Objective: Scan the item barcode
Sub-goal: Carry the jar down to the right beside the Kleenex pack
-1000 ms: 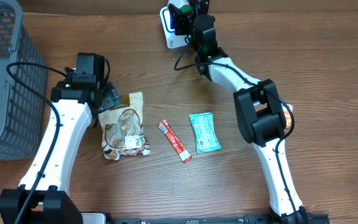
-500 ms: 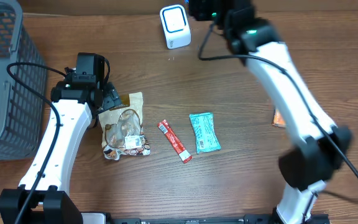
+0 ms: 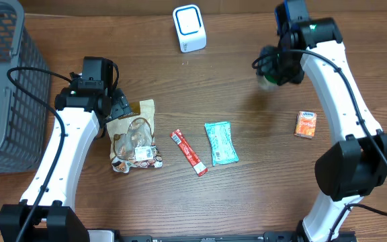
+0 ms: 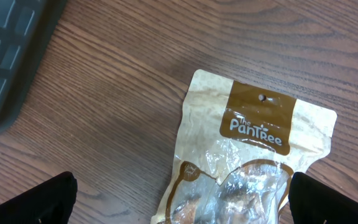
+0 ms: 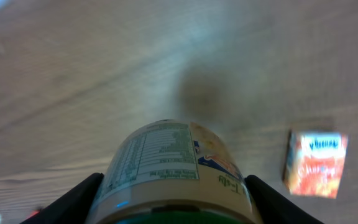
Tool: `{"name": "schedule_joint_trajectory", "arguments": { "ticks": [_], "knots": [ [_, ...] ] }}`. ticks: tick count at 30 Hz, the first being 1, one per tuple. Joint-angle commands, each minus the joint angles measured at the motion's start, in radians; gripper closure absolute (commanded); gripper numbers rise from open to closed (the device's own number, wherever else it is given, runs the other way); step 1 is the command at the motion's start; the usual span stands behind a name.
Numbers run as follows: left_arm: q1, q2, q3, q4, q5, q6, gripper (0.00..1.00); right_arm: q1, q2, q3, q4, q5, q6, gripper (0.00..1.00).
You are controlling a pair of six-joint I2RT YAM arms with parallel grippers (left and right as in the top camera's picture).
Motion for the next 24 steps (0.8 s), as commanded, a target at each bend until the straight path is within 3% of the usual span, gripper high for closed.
{"name": "schedule_joint_trajectory", "arguments": {
  "ticks": [1, 11, 24],
  "knots": [
    [-0.001, -0.020, 0.017, -0.002, 0.000, 0.008, 0.00, -0.023, -0.005, -0.100, 0.042, -0.001, 0.023, 0.96],
    [-0.001, -0.020, 0.017, -0.002, 0.000, 0.008, 0.00, -0.073, -0.005, -0.402, 0.251, 0.002, 0.023, 0.96],
    [-0.001, -0.020, 0.017, -0.002, 0.000, 0.008, 0.00, -0.179, -0.004, -0.475, 0.260, 0.070, 0.023, 0.96]
  ]
}}
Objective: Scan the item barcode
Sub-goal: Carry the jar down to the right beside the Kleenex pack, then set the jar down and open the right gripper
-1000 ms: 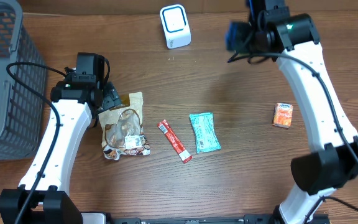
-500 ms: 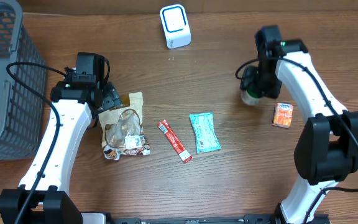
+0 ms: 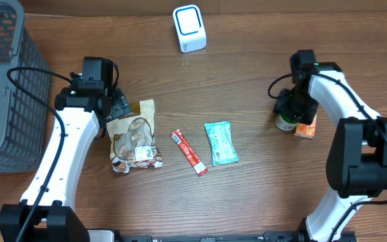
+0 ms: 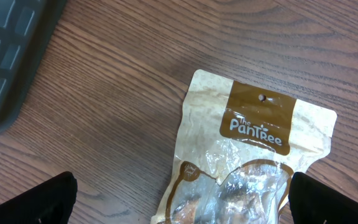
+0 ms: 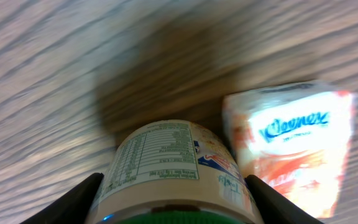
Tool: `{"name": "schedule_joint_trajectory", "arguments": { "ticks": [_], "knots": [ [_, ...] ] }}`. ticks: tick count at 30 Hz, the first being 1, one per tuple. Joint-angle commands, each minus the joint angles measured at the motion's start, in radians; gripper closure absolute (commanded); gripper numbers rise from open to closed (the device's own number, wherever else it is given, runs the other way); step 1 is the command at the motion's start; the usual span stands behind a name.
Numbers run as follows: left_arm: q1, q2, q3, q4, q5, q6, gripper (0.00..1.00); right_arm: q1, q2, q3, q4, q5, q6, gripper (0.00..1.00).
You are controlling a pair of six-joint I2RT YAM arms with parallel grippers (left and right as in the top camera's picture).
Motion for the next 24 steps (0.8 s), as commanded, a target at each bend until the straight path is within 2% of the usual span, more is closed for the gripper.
{"name": "schedule_joint_trajectory", "arguments": {
  "ticks": [1, 4, 6, 7, 9, 14, 19, 23, 24],
  "knots": [
    [-0.001, -0.020, 0.017, -0.002, 0.000, 0.008, 0.00, -0.030, -0.005, -0.001, -0.010, 0.019, 0.005, 0.96],
    [-0.001, -0.020, 0.017, -0.002, 0.000, 0.008, 0.00, -0.043, -0.005, -0.001, -0.019, 0.019, 0.005, 0.88],
    [-0.001, -0.020, 0.017, -0.002, 0.000, 0.008, 0.00, -0.051, -0.005, -0.001, -0.026, 0.019, 0.004, 0.77],
    [-0.001, -0.020, 0.017, -0.002, 0.000, 0.008, 0.00, -0.052, -0.005, -0.001, -0.028, 0.019, 0.005, 0.70],
    [-0.001, -0.020, 0.017, -0.002, 0.000, 0.008, 0.00, -0.052, -0.006, -0.001, -0.029, 0.019, 0.004, 0.47],
    [-0.001, -0.020, 0.017, -0.002, 0.000, 0.008, 0.00, -0.052, -0.006, 0.028, -0.041, 0.005, 0.003, 0.33],
    [-0.001, -0.020, 0.017, -0.002, 0.000, 0.008, 0.00, -0.052, -0.007, 0.113, -0.124, -0.001, 0.000, 0.20],
    [-0.001, -0.020, 0.017, -0.002, 0.000, 0.008, 0.00, -0.052, -0.007, 0.149, -0.171, -0.047, -0.030, 0.15],
    [-0.001, -0.020, 0.017, -0.002, 0.000, 0.008, 0.00, -0.052, -0.007, 0.150, -0.177, -0.054, -0.031, 0.06]
  ]
}}
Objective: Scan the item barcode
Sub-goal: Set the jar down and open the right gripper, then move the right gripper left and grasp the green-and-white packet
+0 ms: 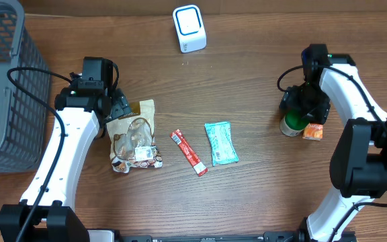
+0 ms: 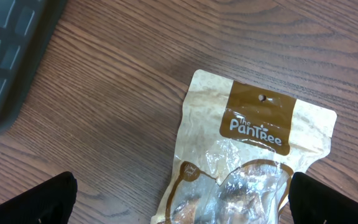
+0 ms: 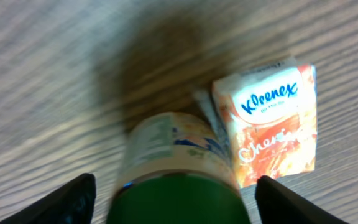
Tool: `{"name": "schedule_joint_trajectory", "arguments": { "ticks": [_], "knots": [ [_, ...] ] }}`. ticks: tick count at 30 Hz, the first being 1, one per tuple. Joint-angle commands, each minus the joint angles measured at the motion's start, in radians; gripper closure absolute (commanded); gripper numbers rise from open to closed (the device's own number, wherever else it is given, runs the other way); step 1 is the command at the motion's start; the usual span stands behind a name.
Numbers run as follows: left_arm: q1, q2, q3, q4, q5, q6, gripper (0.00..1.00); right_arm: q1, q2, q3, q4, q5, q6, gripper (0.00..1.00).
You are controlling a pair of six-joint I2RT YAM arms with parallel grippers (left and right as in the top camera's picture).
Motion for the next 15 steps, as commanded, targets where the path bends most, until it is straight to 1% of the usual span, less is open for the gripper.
{"name": "schedule_joint_trajectory", "arguments": {
  "ticks": [1, 5, 9, 14, 15],
  "knots": [
    [-0.001, -0.020, 0.017, -0.002, 0.000, 0.008, 0.01, -0.006, -0.007, 0.035, -0.021, -0.040, -0.019, 0.03],
    [-0.001, -0.020, 0.017, -0.002, 0.000, 0.008, 0.00, -0.006, -0.006, 0.036, -0.021, -0.040, -0.021, 0.04],
    [-0.001, -0.020, 0.017, -0.002, 0.000, 0.008, 0.00, -0.006, -0.007, 0.069, -0.031, -0.040, -0.023, 0.07],
    [-0.001, -0.020, 0.017, -0.002, 0.000, 0.008, 0.00, 0.000, -0.007, 0.230, -0.109, -0.040, -0.023, 0.08],
    [-0.001, -0.020, 0.017, -0.002, 0.000, 0.008, 0.00, 0.004, -0.006, 0.274, -0.133, -0.041, -0.023, 0.09]
  ]
}}
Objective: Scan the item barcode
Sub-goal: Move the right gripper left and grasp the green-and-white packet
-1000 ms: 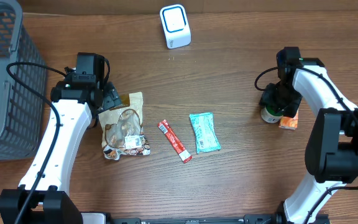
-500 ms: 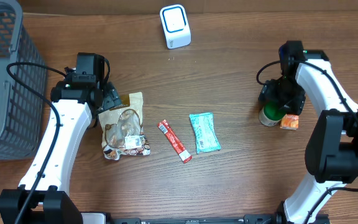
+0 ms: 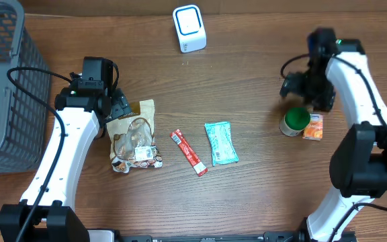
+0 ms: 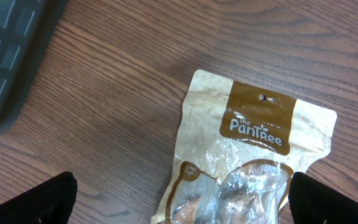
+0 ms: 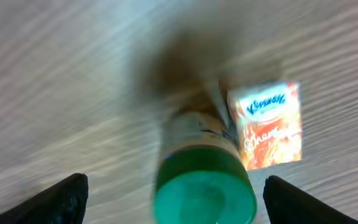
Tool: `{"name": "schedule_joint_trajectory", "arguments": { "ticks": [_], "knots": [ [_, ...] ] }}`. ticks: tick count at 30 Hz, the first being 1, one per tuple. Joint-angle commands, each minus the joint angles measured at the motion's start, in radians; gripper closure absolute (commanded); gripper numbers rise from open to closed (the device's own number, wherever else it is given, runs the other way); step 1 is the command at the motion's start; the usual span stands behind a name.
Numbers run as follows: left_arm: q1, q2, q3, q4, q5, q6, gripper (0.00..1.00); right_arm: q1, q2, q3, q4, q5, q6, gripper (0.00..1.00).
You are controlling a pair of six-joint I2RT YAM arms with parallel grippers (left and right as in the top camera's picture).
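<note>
A jar with a green lid stands upright on the table, touching an orange Kleenex pack. My right gripper hangs open above and just behind it. In the right wrist view the lid sits between the wide-apart fingers, clear of both, with the Kleenex pack beyond. The white scanner stands at the back centre. My left gripper is open over the top of a PanTree snack bag, holding nothing.
A grey mesh basket fills the left edge of the table. A red stick packet and a teal packet lie in the middle, right of the snack bag.
My right gripper, open around the standing jar before, is now higher and farther back from it. The jar and Kleenex pack have not moved. The left arm is unchanged.
My right gripper first held the jar in the air at the back right. Then it had the jar low beside the Kleenex pack. Then its jaws were open with the jar standing there, and now it is raised off the jar. The left gripper stayed over the snack bag.
</note>
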Motion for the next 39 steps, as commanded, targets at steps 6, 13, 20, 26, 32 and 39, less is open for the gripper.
{"name": "schedule_joint_trajectory", "arguments": {
  "ticks": [6, 13, 20, 26, 32, 39],
  "knots": [
    [-0.001, -0.020, 0.017, -0.002, 0.000, 0.008, 0.01, 0.077, -0.008, 0.277, -0.138, -0.125, -0.075, 0.25],
    [-0.001, -0.020, 0.017, -0.002, 0.001, 0.008, 0.00, 0.195, -0.006, 0.238, -0.198, -0.177, -0.112, 0.34],
    [-0.001, -0.020, 0.017, -0.002, 0.000, 0.008, 0.00, 0.316, -0.006, 0.110, -0.200, -0.185, -0.092, 0.36],
    [-0.001, -0.020, 0.017, -0.002, 0.001, 0.008, 0.00, 0.439, -0.006, -0.027, -0.156, -0.190, 0.037, 0.36],
    [-0.001, -0.020, 0.017, -0.002, 0.000, 0.008, 0.01, 0.562, -0.006, -0.136, -0.053, -0.188, 0.080, 0.37],
    [-0.001, -0.020, 0.017, -0.002, 0.000, 0.008, 0.00, 0.628, -0.006, -0.189, 0.021, -0.118, 0.079, 0.58]
  ]
}}
